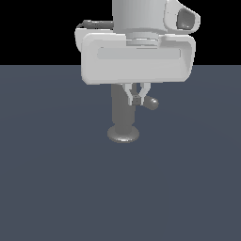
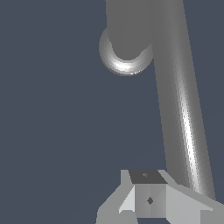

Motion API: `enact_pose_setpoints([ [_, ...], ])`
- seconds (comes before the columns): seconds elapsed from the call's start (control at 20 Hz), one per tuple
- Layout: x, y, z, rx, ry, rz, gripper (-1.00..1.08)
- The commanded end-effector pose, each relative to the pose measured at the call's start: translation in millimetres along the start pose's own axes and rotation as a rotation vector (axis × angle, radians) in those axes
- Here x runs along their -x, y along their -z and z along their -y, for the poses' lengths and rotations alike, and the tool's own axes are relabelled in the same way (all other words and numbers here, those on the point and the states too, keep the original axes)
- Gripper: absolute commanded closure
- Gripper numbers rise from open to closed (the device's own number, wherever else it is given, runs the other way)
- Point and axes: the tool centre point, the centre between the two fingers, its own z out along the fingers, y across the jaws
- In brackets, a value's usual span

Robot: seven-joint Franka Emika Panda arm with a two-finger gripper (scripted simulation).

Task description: Turn on the faucet by rotating a designated handle.

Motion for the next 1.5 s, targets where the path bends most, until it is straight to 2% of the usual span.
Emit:
enact_pose_setpoints([
  [0.0,-2.7,-3.3,-17.6,0.001,-0.01,0.002,1.08],
  [1.25,-21.0,-3.2,-127.2,0.001,-0.01,0.002,1.08],
  [1.3,-21.0,-3.2,-127.2,0.001,-0.01,0.002,1.08],
  [1.35,-34.6,9.7,-110.4,0.01,0.025,-0.026,1.08],
  [1.45,-39.5,9.2,-114.9,0.01,0.024,-0.025,1.08],
])
